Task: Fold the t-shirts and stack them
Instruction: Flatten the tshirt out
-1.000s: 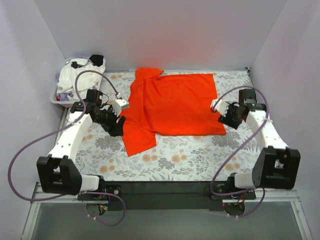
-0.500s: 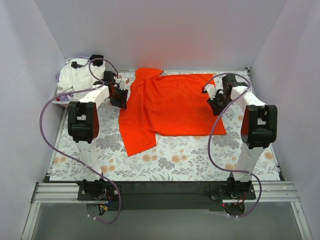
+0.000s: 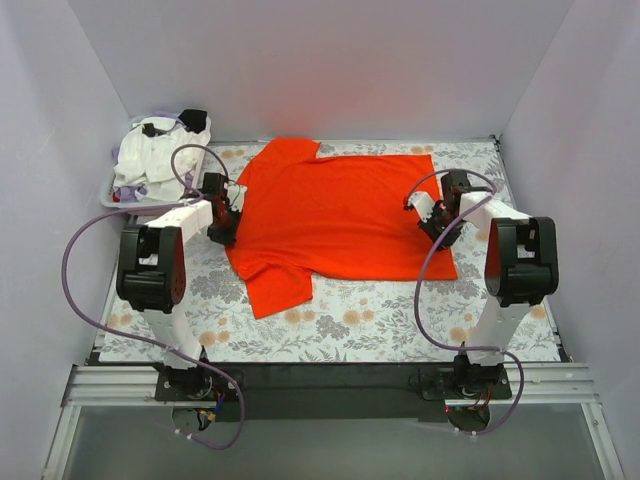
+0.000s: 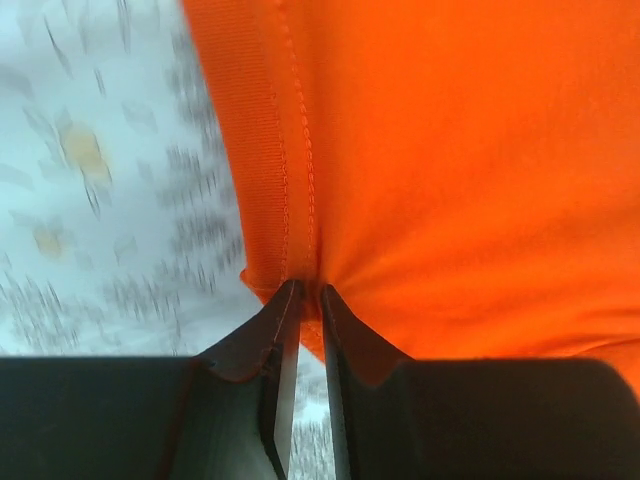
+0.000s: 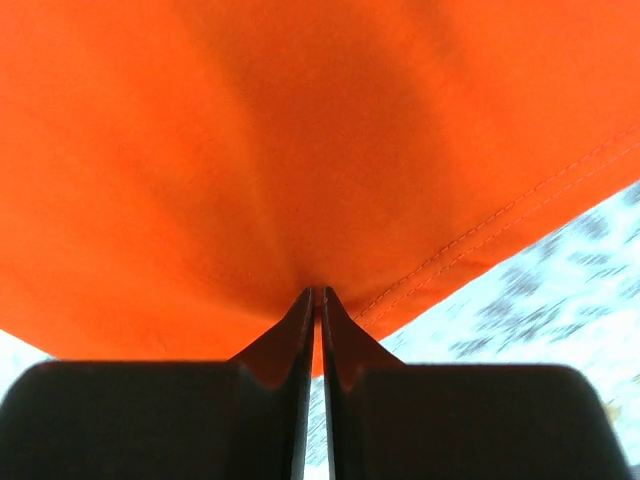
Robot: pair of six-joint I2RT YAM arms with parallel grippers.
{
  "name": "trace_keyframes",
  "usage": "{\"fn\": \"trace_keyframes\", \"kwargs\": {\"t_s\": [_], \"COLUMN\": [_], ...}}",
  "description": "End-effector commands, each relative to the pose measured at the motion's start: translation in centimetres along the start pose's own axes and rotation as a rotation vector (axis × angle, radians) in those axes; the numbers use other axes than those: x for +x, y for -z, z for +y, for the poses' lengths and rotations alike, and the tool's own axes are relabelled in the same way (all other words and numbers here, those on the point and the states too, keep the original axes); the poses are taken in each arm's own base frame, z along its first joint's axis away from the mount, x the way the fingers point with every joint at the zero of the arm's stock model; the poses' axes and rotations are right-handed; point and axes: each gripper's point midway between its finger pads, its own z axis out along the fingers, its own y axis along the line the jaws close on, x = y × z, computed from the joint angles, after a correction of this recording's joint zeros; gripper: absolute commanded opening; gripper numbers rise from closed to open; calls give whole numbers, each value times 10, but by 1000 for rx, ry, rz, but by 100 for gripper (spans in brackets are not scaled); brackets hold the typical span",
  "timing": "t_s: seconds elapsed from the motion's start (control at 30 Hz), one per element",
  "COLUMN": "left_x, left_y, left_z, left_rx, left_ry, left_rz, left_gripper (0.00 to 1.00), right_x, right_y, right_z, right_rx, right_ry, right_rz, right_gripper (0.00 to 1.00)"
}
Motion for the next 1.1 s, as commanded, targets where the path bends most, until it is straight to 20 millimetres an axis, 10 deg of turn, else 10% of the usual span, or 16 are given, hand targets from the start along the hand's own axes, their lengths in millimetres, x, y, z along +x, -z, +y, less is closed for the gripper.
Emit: {"fn": "trace_keyframes", "kwargs": {"t_s": [0.0, 0.27, 0.5, 0.77, 1.07], "left_x": [54, 68, 6, 93, 155], "left_y": [18, 62, 124, 118, 75], "left_z": [6, -8, -59, -141, -159], "left_rx": [-57, 3, 303, 397, 325], "left_ry": [-8, -20, -192, -668, -806], "left_rz": [116, 111, -123, -10, 200], "left_gripper": [13, 20, 34, 28, 26], "right_x": [51, 70, 5, 6, 13], "right_y": [1, 39, 73, 67, 67], "right_z": [37, 75, 40, 41, 42], "right_rx": [-69, -79, -37, -67, -55], "right_ry": [4, 50, -27, -44, -32], "right_rz": [131, 100, -53, -29, -13], "right_gripper": [10, 13, 17, 17, 16]}}
